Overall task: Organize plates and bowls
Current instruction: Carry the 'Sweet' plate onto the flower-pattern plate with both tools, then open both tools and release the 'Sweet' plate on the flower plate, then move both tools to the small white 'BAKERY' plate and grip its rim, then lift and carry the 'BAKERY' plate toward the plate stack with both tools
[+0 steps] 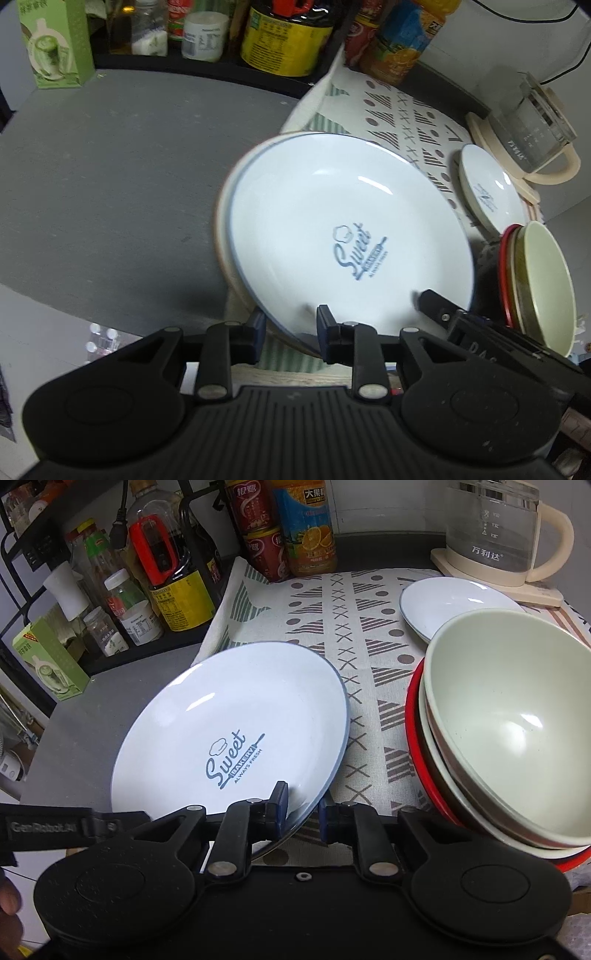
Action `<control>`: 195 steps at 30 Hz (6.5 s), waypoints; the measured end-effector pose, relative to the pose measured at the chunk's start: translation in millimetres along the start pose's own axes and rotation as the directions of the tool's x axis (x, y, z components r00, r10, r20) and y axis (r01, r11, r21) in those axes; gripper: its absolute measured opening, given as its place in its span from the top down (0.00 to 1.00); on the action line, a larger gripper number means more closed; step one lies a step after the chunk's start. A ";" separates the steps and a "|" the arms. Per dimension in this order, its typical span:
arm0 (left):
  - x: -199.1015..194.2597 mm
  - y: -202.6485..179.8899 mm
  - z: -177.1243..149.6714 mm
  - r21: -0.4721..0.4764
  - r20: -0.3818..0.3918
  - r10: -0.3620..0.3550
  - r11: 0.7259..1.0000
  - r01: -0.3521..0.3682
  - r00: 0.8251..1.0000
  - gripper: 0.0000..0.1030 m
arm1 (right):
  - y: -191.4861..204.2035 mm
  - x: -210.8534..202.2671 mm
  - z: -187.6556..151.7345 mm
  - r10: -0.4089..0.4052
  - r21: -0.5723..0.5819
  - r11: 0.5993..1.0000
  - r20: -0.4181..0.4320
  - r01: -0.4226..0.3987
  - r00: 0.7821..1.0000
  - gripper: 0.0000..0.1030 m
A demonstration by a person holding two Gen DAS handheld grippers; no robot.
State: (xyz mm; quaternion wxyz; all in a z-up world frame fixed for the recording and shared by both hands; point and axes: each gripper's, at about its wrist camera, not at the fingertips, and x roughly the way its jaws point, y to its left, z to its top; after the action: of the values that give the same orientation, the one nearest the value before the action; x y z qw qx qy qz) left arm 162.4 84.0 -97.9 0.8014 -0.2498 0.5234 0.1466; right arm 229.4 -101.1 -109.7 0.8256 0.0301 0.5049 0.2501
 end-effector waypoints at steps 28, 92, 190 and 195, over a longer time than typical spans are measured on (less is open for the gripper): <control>3.5 30.8 23.5 -0.027 0.035 0.052 0.998 -0.051 0.998 0.71 | -3.1 -1.3 4.6 0.016 0.029 0.999 -0.013 -0.015 1.000 0.70; 61.9 -152.4 132.0 0.258 0.020 -0.149 0.956 0.139 0.989 0.13 | -161.7 -25.4 115.0 -0.169 0.319 0.940 0.133 0.120 0.977 0.00; 68.8 -149.8 148.0 0.170 0.016 -0.274 0.948 0.268 0.962 0.87 | -164.5 9.8 135.8 0.108 0.216 0.970 0.037 -0.113 0.993 0.84; 58.5 -128.2 145.7 0.170 0.019 -0.275 0.948 0.268 0.961 0.87 | -143.8 8.4 129.0 0.109 0.213 0.970 0.041 -0.115 0.993 0.84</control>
State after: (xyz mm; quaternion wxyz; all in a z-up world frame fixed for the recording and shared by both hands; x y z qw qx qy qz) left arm 361.6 56.5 -72.0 0.8429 -0.2486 0.4771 -0.0036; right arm 397.0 -196.8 -97.0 0.8093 0.1510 0.5145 0.2398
